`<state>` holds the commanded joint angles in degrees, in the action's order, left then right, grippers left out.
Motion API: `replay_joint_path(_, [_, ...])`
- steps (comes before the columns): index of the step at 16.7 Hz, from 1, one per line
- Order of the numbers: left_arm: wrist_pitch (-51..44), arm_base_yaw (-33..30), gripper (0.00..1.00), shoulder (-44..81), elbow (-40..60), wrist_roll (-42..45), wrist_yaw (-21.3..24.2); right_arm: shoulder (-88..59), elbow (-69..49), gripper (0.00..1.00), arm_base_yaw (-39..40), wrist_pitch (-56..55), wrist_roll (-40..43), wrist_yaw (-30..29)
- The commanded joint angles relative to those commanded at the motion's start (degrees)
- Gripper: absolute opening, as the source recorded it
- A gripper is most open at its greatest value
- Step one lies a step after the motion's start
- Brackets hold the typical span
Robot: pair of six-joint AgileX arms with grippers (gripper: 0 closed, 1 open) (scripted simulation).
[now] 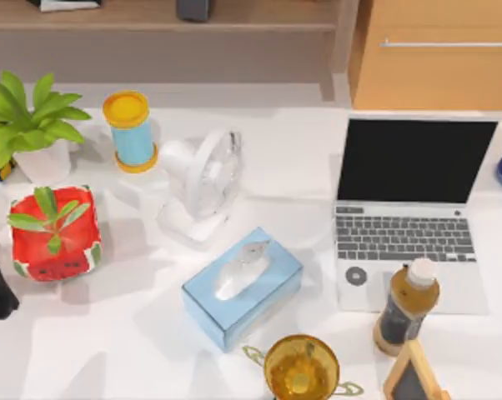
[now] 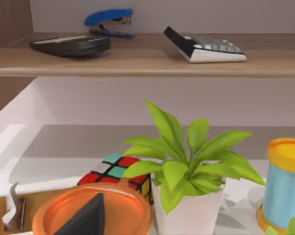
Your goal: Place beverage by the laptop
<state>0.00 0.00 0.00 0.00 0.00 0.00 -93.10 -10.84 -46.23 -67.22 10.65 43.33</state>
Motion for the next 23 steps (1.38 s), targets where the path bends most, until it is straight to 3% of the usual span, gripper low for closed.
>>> replay_joint_path(4, [0.0,0.0,1.0,0.0,0.0,0.0,0.0,-2.13,-1.74,1.0,1.77,-0.76,-0.63,-1.72])
replay_joint_path(11, [0.0,0.0,1.0,0.0,0.0,0.0,0.0,-15.13,-12.5,1.0,11.49,-4.64,-3.56,-11.39])
replay_joint_path(16, [0.0,0.0,1.0,0.0,0.0,0.0,0.0,-15.97,-13.26,1.0,12.23,-4.86,-3.77,-12.13])
replay_joint_path(23, [0.0,0.0,1.0,0.0,0.0,0.0,0.0,-15.97,-13.26,0.47,12.23,-4.86,-3.77,-12.13])
